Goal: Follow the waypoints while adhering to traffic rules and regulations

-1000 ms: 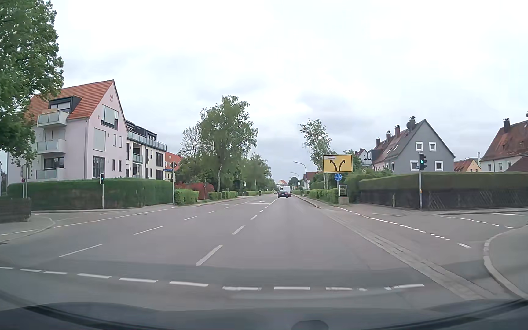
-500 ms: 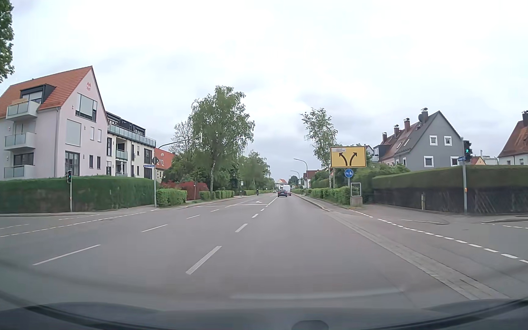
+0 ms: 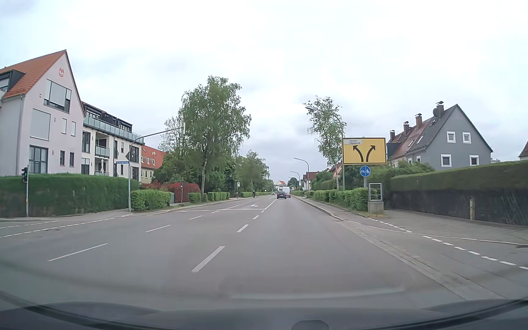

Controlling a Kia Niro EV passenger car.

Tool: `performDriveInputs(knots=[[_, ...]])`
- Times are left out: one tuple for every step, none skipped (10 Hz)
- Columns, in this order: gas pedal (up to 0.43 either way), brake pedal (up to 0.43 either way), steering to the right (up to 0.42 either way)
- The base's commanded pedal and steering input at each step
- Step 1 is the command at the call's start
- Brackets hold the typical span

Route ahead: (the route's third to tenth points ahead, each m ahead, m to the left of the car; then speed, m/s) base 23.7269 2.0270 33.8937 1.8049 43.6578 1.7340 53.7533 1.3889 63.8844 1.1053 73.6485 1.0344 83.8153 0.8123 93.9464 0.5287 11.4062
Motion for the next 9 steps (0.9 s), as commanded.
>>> performDriveInputs(knots=[[0.157, 0.0, 0.0], [0.157, 0.0, 0.0], [0.157, 0.0, 0.0], [0.157, 0.0, 0.0], [0.157, 0.0, 0.0], [0.157, 0.0, 0.0], [0.157, 0.0, 0.0], [0.157, 0.0, 0.0], [0.157, 0.0, 0.0]])
